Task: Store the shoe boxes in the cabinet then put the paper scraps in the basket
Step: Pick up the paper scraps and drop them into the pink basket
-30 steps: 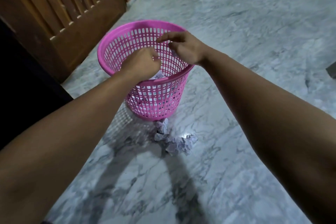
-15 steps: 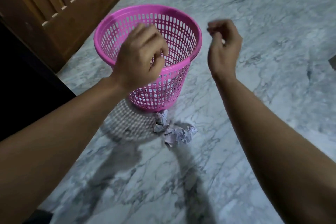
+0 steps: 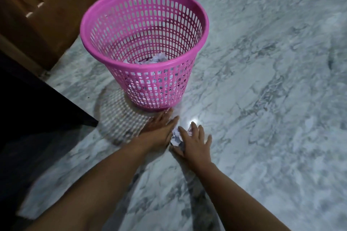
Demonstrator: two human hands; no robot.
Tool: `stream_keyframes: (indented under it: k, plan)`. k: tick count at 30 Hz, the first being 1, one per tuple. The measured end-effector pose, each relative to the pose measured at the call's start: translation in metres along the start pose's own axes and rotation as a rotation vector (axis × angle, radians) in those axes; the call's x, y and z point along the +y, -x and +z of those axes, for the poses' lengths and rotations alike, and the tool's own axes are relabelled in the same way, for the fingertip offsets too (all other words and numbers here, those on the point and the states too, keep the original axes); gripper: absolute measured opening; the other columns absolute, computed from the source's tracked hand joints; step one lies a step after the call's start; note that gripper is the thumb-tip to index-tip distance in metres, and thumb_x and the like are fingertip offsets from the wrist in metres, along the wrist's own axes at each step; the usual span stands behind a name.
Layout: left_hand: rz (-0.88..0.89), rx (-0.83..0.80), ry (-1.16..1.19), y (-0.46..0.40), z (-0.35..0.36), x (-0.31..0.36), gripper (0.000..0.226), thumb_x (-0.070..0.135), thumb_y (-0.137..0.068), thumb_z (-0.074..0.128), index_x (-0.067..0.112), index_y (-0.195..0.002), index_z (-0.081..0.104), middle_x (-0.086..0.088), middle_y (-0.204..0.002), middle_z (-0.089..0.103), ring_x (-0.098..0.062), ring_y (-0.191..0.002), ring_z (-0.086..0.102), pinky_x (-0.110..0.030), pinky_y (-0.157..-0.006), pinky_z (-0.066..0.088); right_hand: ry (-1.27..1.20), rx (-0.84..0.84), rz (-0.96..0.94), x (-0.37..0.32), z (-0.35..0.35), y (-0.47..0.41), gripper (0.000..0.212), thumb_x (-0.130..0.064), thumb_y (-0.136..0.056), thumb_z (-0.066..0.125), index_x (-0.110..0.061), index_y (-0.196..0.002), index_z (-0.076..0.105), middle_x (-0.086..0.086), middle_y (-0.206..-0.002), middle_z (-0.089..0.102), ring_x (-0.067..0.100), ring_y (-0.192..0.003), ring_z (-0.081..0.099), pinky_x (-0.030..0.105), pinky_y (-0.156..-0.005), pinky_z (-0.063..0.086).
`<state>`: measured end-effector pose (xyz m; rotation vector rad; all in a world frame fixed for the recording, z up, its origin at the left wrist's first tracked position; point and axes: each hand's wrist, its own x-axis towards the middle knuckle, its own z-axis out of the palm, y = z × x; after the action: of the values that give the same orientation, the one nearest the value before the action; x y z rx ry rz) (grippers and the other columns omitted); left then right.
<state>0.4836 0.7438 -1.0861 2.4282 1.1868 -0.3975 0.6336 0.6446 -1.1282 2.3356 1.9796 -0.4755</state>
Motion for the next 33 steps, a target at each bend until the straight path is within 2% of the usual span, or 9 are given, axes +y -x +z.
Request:
stream_keyframes:
  k: [3, 6, 10, 15, 19, 24, 27, 30, 33]
  plan:
    - [-0.035, 0.024, -0.014, -0.013, 0.016, -0.008, 0.067, 0.040, -0.101, 0.040, 0.037, -0.161, 0.012, 0.003, -0.171, -0.007, -0.026, -0.158, 0.002, -0.045, -0.125, 0.008, 0.056, 0.129, -0.079, 0.007, 0.010, -0.003, 0.054, -0.068, -0.084, 0.055, -0.037, -0.128, 0.062, 0.009, -0.142, 0.055, 0.039, -0.124, 0.055, 0.051, -0.089, 0.042]
    - [-0.049, 0.118, -0.004, -0.016, 0.034, -0.011, 0.061, 0.036, -0.097, 0.043, 0.038, -0.156, 0.026, 0.001, -0.167, 0.018, -0.031, -0.151, 0.021, -0.048, -0.121, 0.020, 0.061, 0.223, -0.135, 0.017, 0.011, -0.012, 0.038, -0.059, -0.090, 0.055, -0.036, -0.119, 0.062, 0.004, -0.131, 0.058, 0.034, -0.113, 0.056, 0.043, -0.079, 0.041]
    - [0.047, 0.319, -0.031, -0.010, 0.047, -0.006, 0.043, 0.024, -0.088, 0.054, 0.031, -0.131, 0.049, 0.003, -0.132, 0.046, -0.029, -0.118, 0.048, -0.044, -0.098, 0.043, 0.068, 0.236, -0.154, 0.018, 0.010, -0.023, 0.033, -0.052, -0.091, 0.055, -0.031, -0.116, 0.061, 0.004, -0.126, 0.057, 0.033, -0.103, 0.055, 0.041, -0.072, 0.044]
    - [-0.026, 0.335, 0.000, -0.017, 0.042, 0.001, 0.029, 0.024, -0.084, 0.050, 0.029, -0.113, 0.049, 0.004, -0.115, 0.047, -0.026, -0.108, 0.049, -0.041, -0.091, 0.043, 0.062, 0.168, -0.105, 0.010, 0.008, -0.029, 0.036, -0.049, -0.089, 0.058, -0.029, -0.119, 0.058, 0.004, -0.121, 0.056, 0.032, -0.099, 0.054, 0.041, -0.064, 0.049]
    - [0.023, 0.231, 0.005, -0.016, 0.034, 0.001, 0.034, 0.028, -0.085, 0.054, 0.030, -0.119, 0.050, 0.001, -0.113, 0.048, -0.027, -0.104, 0.050, -0.040, -0.085, 0.040, -0.003, 0.092, -0.114, 0.007, 0.004, -0.028, 0.033, -0.046, -0.095, 0.054, -0.024, -0.121, 0.052, 0.003, -0.117, 0.050, 0.029, -0.095, 0.053, 0.037, -0.055, 0.046]
    - [0.073, 0.209, 0.103, 0.013, 0.042, -0.002, 0.016, 0.036, -0.090, 0.047, 0.028, -0.103, 0.053, 0.003, -0.104, 0.050, -0.025, -0.097, 0.056, -0.040, -0.077, 0.048, -0.118, -0.014, -0.235, 0.002, -0.003, -0.003, 0.035, -0.044, -0.099, 0.047, -0.023, -0.128, 0.049, 0.003, -0.117, 0.052, 0.029, -0.098, 0.059, 0.036, -0.062, 0.039]
    - [0.074, 0.190, 0.179, 0.034, 0.056, 0.004, 0.021, 0.042, -0.091, 0.040, 0.025, -0.095, 0.052, 0.003, -0.102, 0.051, -0.023, -0.095, 0.056, -0.039, -0.069, 0.047, -0.288, -0.027, -0.191, 0.001, 0.003, 0.014, 0.025, -0.040, -0.097, 0.053, -0.019, -0.110, 0.055, 0.001, -0.103, 0.053, 0.026, -0.088, 0.062, 0.031, -0.064, 0.034]
    - [0.033, 0.187, 0.199, 0.047, 0.053, 0.011, 0.014, 0.035, -0.091, 0.045, 0.023, -0.093, 0.051, -0.001, -0.106, 0.053, -0.027, -0.096, 0.057, -0.038, -0.070, 0.042, -0.507, 0.004, -0.068, 0.007, 0.012, 0.027, 0.015, -0.032, -0.092, 0.062, -0.018, -0.097, 0.060, -0.005, -0.090, 0.052, 0.019, -0.081, 0.057, 0.028, -0.065, 0.034]
    - [-0.043, 0.223, 0.320, 0.059, 0.048, 0.007, 0.034, 0.047, -0.086, 0.032, 0.022, -0.091, 0.054, -0.002, -0.105, 0.057, -0.025, -0.096, 0.057, -0.035, -0.072, 0.038, -0.703, 0.090, 0.113, 0.020, 0.011, 0.039, 0.013, -0.028, -0.090, 0.063, -0.019, -0.082, 0.059, -0.005, -0.078, 0.060, 0.015, -0.072, 0.057, 0.029, -0.065, 0.041]
